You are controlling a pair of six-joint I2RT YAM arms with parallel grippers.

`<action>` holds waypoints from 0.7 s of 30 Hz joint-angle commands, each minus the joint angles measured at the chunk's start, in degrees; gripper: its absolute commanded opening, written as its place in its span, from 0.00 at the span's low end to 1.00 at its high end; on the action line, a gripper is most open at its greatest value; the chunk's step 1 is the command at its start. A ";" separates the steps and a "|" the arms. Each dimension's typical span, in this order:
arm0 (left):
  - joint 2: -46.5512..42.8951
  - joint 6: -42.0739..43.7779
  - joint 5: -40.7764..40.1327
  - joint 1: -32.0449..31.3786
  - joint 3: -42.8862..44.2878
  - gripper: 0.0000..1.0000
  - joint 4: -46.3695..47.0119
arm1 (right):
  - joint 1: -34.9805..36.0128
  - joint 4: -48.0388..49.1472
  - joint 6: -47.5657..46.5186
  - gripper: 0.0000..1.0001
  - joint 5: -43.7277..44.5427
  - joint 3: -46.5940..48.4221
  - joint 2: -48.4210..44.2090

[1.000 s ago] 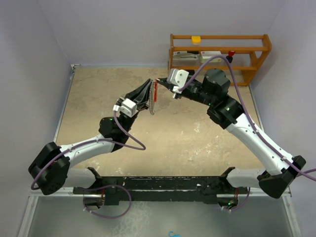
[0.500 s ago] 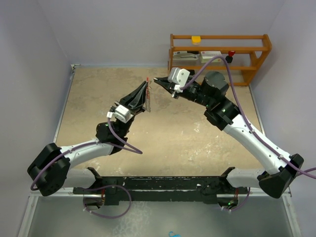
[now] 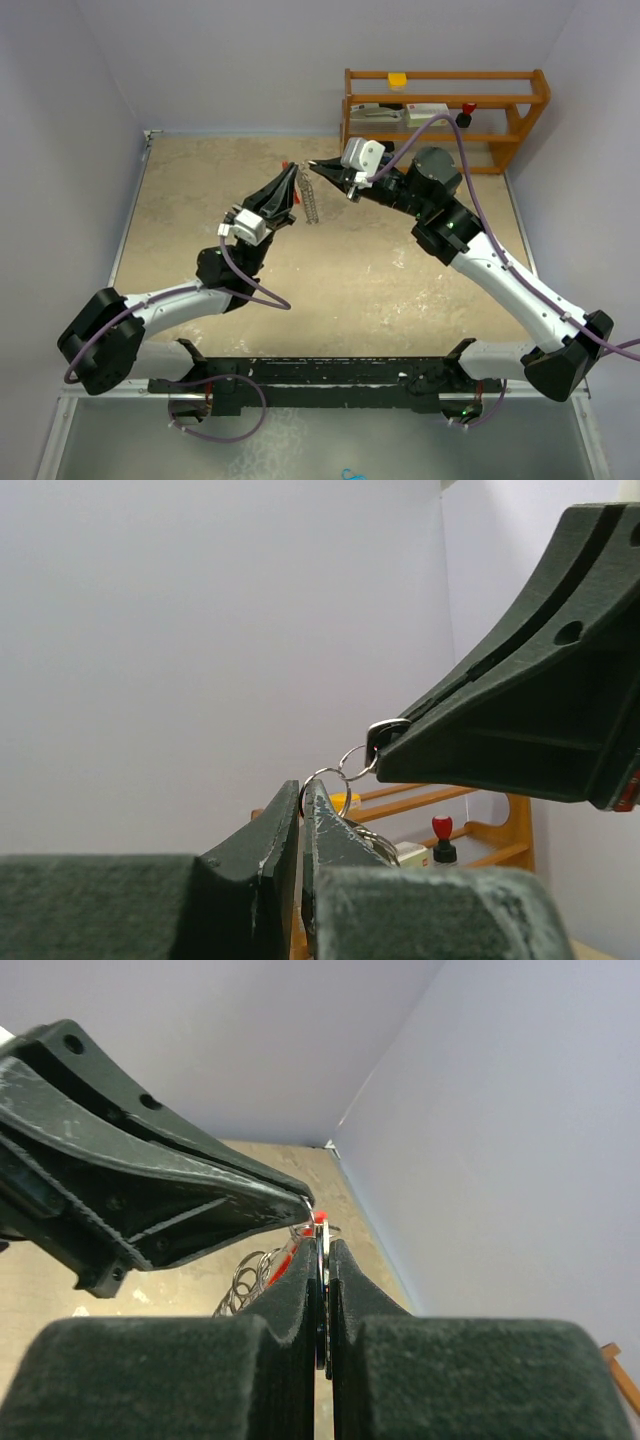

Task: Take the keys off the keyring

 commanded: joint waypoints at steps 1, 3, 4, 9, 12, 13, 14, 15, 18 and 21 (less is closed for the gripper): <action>1.79 2.63 -6.22 -0.11 3.32 0.00 11.35 | 0.02 4.05 1.76 0.00 -3.22 0.50 -2.66; 2.86 3.90 -7.84 -0.12 4.35 0.00 11.35 | 0.02 3.50 1.91 0.00 -4.53 0.59 -2.62; 3.46 4.47 -8.35 -0.12 4.90 0.00 11.35 | -0.04 3.14 1.96 0.00 -5.01 0.66 -2.55; 6.84 7.04 -10.32 -0.12 8.21 0.00 11.41 | 0.02 1.38 2.51 0.00 -7.55 1.27 -2.10; 8.02 7.51 -9.05 -0.07 9.32 0.00 11.43 | 0.03 1.48 2.55 0.00 -7.62 1.07 -2.04; 8.25 7.46 -8.15 -0.07 9.39 0.00 11.41 | 0.07 1.44 2.50 0.00 -7.38 1.05 -2.01; 8.40 7.24 -7.40 -0.11 9.36 0.00 11.43 | 0.04 1.43 2.45 0.00 -7.15 1.09 -2.00; 8.48 7.16 -6.63 -0.12 9.18 0.00 11.44 | 0.07 1.40 2.31 0.00 -6.93 1.13 -2.07; 8.43 7.06 -5.11 -0.11 8.24 0.00 11.44 | 0.06 1.34 2.11 0.00 -6.96 1.42 -2.20; 7.87 6.29 -2.95 -0.12 7.22 0.00 11.44 | 0.07 1.21 2.03 0.00 -7.29 1.85 -2.06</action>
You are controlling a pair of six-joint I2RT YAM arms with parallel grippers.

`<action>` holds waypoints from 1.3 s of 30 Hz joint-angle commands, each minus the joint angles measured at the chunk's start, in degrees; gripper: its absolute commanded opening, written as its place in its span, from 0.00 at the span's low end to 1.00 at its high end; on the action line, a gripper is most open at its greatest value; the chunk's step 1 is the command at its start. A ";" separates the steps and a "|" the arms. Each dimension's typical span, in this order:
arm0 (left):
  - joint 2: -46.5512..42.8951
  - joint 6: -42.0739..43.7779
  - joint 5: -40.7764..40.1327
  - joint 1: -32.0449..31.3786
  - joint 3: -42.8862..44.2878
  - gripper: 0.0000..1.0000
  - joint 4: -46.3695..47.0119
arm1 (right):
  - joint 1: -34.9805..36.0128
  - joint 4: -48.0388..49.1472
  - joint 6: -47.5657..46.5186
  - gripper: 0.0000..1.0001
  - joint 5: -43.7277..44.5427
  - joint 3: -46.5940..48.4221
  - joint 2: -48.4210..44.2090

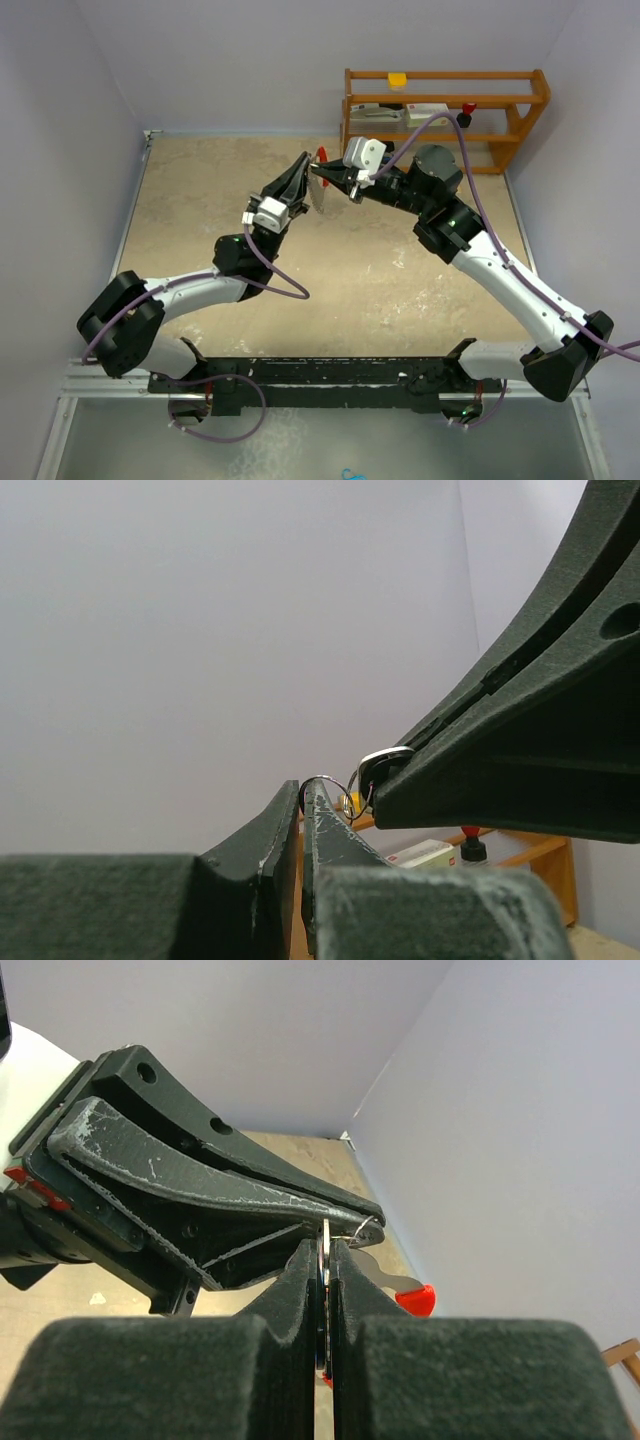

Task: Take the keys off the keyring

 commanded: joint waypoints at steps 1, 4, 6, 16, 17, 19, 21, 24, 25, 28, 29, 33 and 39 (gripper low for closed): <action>-0.48 0.69 0.99 0.95 -0.23 0.01 11.31 | 0.64 2.97 1.01 0.00 -4.09 1.96 -2.00; -1.54 0.18 4.00 0.89 -1.06 0.11 11.31 | 0.62 2.98 0.84 0.00 -4.00 2.12 -1.94; -1.89 -0.22 4.37 0.89 -1.19 0.15 11.26 | 0.68 2.96 0.83 0.00 -4.17 2.12 -2.02; -1.01 0.34 2.19 0.90 0.43 0.19 11.31 | 0.68 2.44 1.60 0.00 -6.11 2.31 -2.45; -0.69 0.42 2.10 0.89 0.89 0.19 11.29 | 0.71 2.43 1.67 0.00 -6.26 2.30 -2.51; 0.05 0.59 1.84 0.89 1.87 0.19 11.29 | 0.71 2.26 1.77 0.00 -6.23 2.30 -2.63; 0.83 0.61 0.95 0.89 2.95 0.19 11.26 | 0.66 2.22 1.66 0.00 -6.12 2.23 -2.81; 1.14 0.22 -1.88 0.91 3.92 0.00 11.28 | 0.70 2.26 1.49 0.00 -5.80 1.96 -3.07; 1.21 0.27 -2.66 0.89 4.02 0.00 11.26 | 0.71 2.26 1.37 0.00 -5.54 1.87 -3.18; 0.45 1.52 -3.38 0.90 3.45 0.00 11.31 | 0.72 2.30 0.82 0.00 -4.48 1.62 -3.40; 0.02 1.54 -3.40 0.89 3.03 0.00 11.31 | 0.66 2.57 0.50 0.00 -4.13 1.27 -3.49; -1.29 2.26 -2.44 0.89 1.87 0.00 11.30 | 0.65 5.09 0.36 0.00 -2.05 -0.44 -4.47; -3.09 2.06 -2.09 0.90 0.50 0.00 11.37 | 0.68 10.05 0.74 0.00 2.10 -3.47 -6.40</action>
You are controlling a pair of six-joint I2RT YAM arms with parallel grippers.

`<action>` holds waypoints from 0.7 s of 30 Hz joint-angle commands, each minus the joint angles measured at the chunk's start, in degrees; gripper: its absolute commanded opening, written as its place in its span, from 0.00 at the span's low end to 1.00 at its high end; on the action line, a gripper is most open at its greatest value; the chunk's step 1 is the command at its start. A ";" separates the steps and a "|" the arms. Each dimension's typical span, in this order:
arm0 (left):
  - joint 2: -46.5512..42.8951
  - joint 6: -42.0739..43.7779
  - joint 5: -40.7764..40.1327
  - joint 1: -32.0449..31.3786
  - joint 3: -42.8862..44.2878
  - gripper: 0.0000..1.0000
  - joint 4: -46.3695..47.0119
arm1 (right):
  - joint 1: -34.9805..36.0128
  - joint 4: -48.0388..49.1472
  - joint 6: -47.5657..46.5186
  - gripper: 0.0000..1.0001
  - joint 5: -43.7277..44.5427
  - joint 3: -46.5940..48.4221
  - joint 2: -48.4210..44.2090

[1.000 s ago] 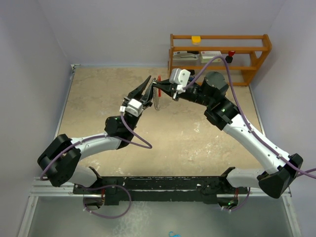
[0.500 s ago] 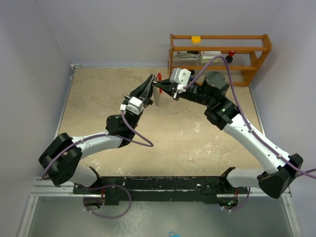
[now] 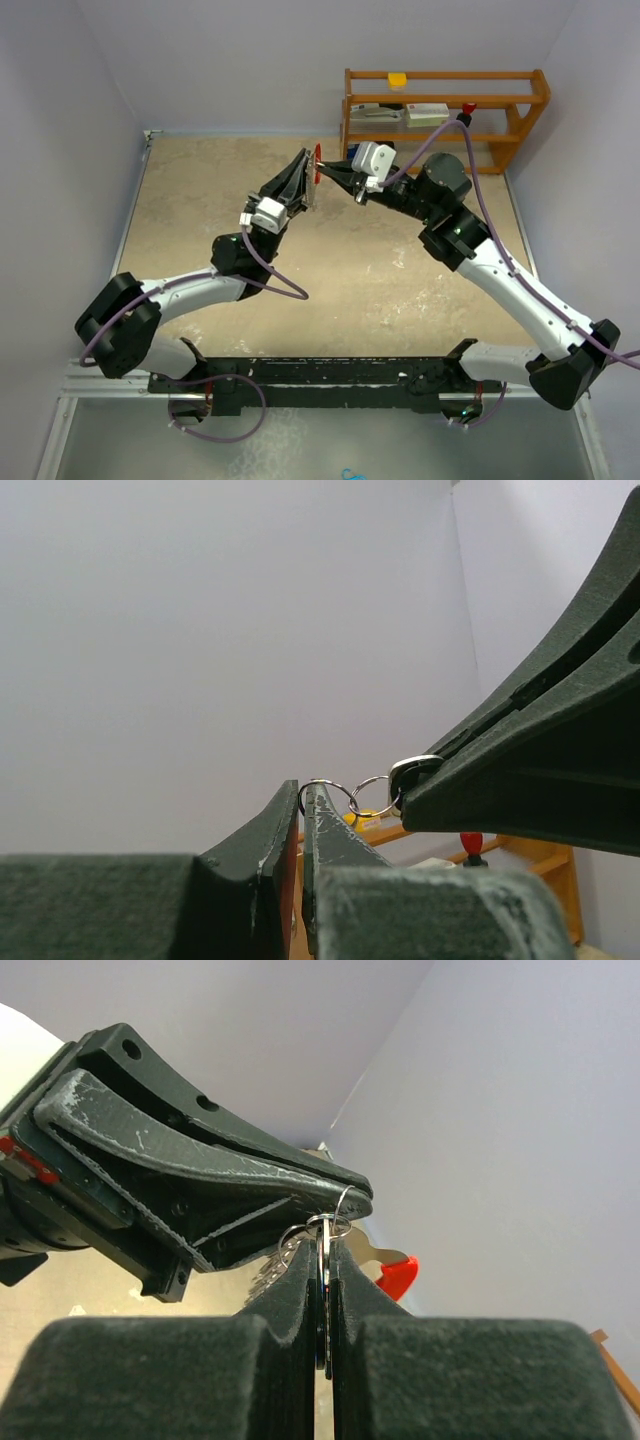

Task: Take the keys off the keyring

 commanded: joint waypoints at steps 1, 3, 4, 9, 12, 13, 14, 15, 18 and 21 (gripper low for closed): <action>-2.86 1.08 -2.97 0.88 -0.86 0.00 11.39 | 0.84 8.09 0.97 0.00 0.95 -1.28 -4.21; -3.45 0.78 -2.93 0.83 -1.16 0.00 11.38 | 0.85 9.51 1.38 0.00 2.02 -1.94 -4.49; -3.58 0.69 -2.90 0.87 -1.27 0.00 11.39 | 0.85 9.81 1.49 0.00 2.27 -2.13 -4.54; -3.65 -0.36 -2.68 0.82 -1.15 0.00 11.35 | 0.87 10.82 2.77 0.00 1.42 -2.49 -4.20; -3.81 -0.92 -2.52 0.87 -1.33 0.00 11.37 | 0.83 12.64 4.10 0.00 1.55 -3.08 -3.97; -3.91 -1.13 -2.51 0.83 -1.43 0.00 11.36 | 0.87 13.19 4.52 0.00 1.93 -3.30 -3.89; -4.05 -1.34 -2.57 0.84 -1.63 0.00 11.38 | 0.80 14.32 5.03 0.00 2.71 -3.59 -3.85; -4.33 -1.43 -2.41 0.82 -1.81 0.00 11.38 | 0.81 15.14 5.44 0.00 3.62 -3.76 -3.64; -5.44 -1.43 -2.03 0.86 -2.53 0.00 11.39 | 0.81 17.24 6.97 0.00 6.58 -3.76 -2.82; -6.68 -1.31 -1.02 0.82 -3.09 0.00 11.39 | 0.85 17.57 8.77 0.00 7.25 -2.67 -1.47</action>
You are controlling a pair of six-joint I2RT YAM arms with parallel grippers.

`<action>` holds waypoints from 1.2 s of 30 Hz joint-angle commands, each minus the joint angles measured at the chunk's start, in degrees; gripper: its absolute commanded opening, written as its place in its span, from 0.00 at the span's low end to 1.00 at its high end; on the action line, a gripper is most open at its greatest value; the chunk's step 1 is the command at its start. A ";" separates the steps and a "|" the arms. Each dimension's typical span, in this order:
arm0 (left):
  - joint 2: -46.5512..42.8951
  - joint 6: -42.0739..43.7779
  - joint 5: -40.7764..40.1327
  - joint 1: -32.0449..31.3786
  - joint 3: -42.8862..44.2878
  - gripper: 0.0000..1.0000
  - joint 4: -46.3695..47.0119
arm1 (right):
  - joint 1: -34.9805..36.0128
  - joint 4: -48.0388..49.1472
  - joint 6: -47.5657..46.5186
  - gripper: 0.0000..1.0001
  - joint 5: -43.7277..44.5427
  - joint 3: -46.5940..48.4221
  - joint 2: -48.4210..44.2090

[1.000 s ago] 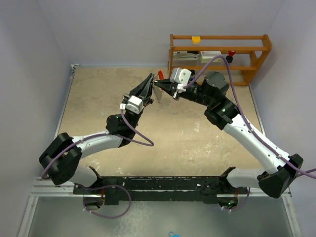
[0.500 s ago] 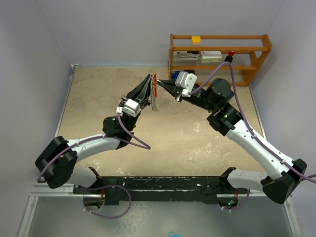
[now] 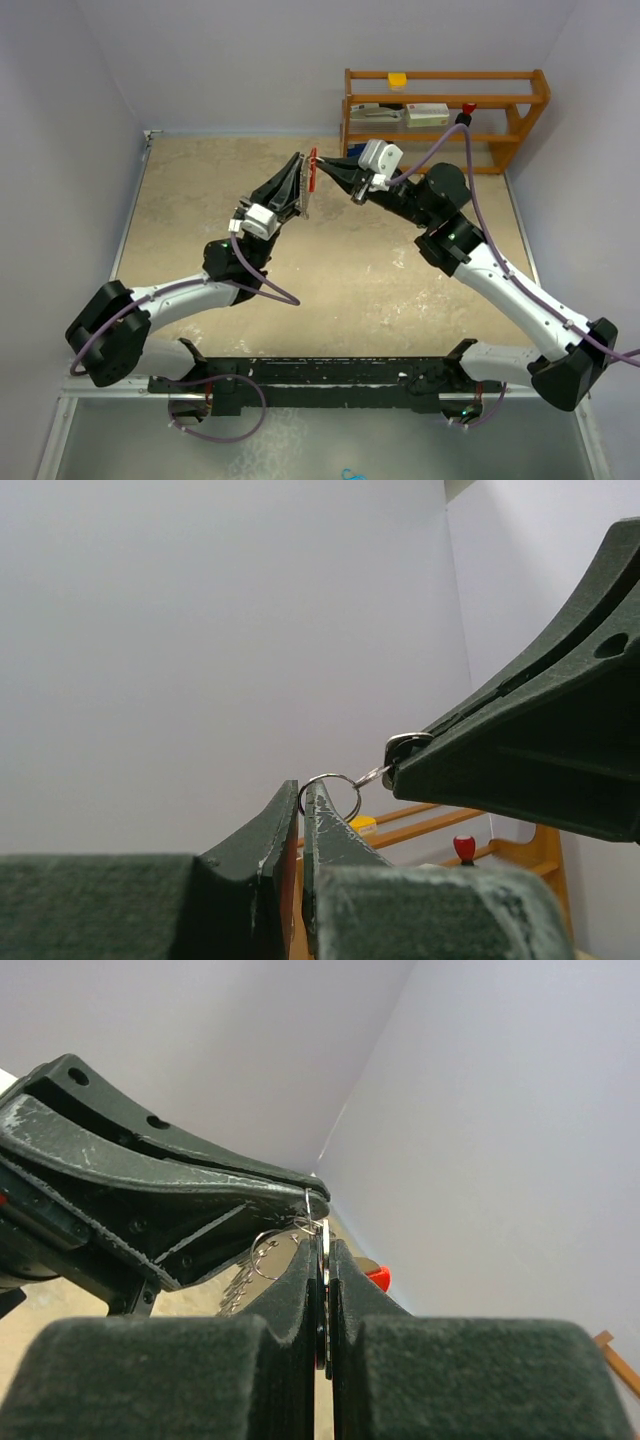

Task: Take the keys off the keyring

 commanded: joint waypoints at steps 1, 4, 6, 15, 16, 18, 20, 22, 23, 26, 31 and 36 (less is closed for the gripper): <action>-3.65 -0.24 -1.79 0.91 -0.86 0.00 11.41 | 0.14 7.71 3.95 0.00 2.85 2.36 0.42; -4.40 -0.31 -1.20 0.91 -1.05 0.00 11.39 | 0.15 7.75 5.06 0.00 2.39 3.50 1.79; -4.62 -0.36 -0.89 0.93 -1.05 0.00 11.42 | 0.20 7.73 5.39 0.00 1.77 3.83 2.43; -4.55 -0.58 -0.47 0.94 -0.44 0.00 11.43 | 0.10 7.94 6.13 0.00 -0.31 4.54 3.96; -4.61 -0.50 -0.40 0.91 -0.43 0.00 11.37 | 0.14 8.00 6.12 0.00 -0.47 4.48 4.01; -4.98 -0.49 -0.38 0.92 -0.50 0.00 11.46 | 0.14 7.88 6.19 0.00 -0.62 4.29 4.10; -5.58 -0.67 0.00 0.96 -0.67 0.00 11.41 | 0.16 7.25 6.25 0.00 -1.06 4.25 4.26; -6.19 -0.75 0.06 0.93 -0.77 0.00 11.46 | 0.16 6.81 6.50 0.00 -1.51 4.05 4.36; -6.43 -0.75 -0.01 0.92 -0.78 0.00 11.44 | 0.15 6.76 6.73 0.00 -1.65 3.90 4.37; -6.97 -0.90 0.04 0.93 -0.78 0.00 11.44 | 0.13 6.94 7.18 0.00 -2.03 3.29 4.25; -7.36 -1.47 0.38 0.91 -0.93 0.00 11.46 | 0.13 6.91 7.33 0.00 -2.33 3.14 3.96; -7.99 -2.00 0.51 0.92 -0.92 0.00 11.43 | 0.13 6.28 7.31 0.00 -2.72 2.97 3.88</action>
